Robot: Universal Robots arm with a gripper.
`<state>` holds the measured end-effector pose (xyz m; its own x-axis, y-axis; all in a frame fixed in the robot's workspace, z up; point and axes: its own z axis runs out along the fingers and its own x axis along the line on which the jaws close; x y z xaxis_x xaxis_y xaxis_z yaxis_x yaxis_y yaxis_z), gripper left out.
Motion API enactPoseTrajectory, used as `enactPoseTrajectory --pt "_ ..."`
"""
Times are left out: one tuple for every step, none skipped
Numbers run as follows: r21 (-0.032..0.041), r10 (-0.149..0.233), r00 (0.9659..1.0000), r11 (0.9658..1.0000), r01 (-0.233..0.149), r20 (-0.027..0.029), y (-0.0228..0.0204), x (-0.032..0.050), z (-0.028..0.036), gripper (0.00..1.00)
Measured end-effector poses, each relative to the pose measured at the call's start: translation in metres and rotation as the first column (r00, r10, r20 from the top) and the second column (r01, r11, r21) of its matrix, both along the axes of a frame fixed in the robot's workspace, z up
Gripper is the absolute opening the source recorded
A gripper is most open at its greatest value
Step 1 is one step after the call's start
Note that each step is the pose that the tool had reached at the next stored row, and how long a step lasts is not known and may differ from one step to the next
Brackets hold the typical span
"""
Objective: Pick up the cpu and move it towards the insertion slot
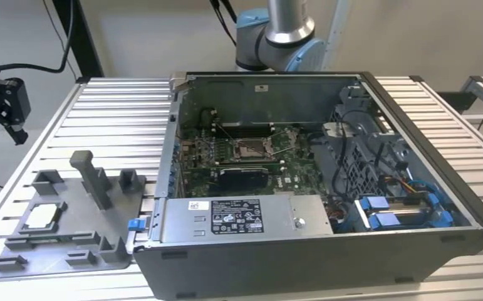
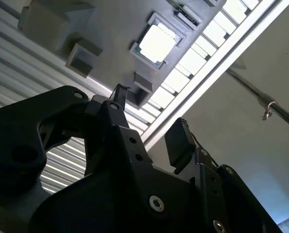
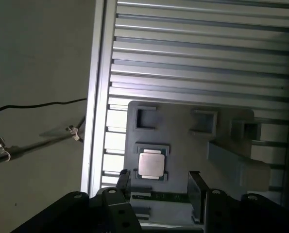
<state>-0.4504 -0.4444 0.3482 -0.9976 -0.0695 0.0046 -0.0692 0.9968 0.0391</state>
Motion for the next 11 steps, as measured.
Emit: enactPoseTrajectory --pt "0.0000 0.000 1.0000 1.0000 0.000 0.0000 0.0000 0.0000 -0.0012 1.00" --pt "-0.0002 0.000 1.0000 1.0000 0.000 -0.0003 0.0000 -0.0001 -0.0025 1.00" --pt "-0.0002 0.000 1.0000 1.0000 0.000 -0.0003 0.0000 -0.0003 -0.0043 1.00" --pt "-0.0002 0.000 1.0000 1.0000 0.000 -0.0003 0.0001 -0.0005 -0.0062 1.00" --pt "-0.0002 0.000 1.0000 1.0000 0.000 -0.0003 0.0000 -0.0006 -0.0079 1.00" --pt "-0.0001 -0.001 1.0000 1.0000 0.001 -0.0002 0.0001 -0.0008 -0.0098 1.00" --pt "-0.0001 -0.001 1.0000 1.0000 0.001 -0.0002 0.0001 -0.0010 -0.0117 1.00" --pt "-0.0001 -0.001 1.0000 1.0000 0.001 -0.0002 0.0001 -0.0011 -0.0135 1.00" --pt "-0.0001 -0.002 1.0000 1.0000 0.002 -0.0002 0.0000 -0.0012 -0.0153 1.00" --pt "-0.0002 -0.002 1.0000 1.0000 0.002 -0.0003 0.0001 -0.0013 -0.0172 1.00" --pt "-0.0002 -0.002 1.0000 1.0000 0.002 -0.0003 0.0001 -0.0013 -0.0189 1.00"
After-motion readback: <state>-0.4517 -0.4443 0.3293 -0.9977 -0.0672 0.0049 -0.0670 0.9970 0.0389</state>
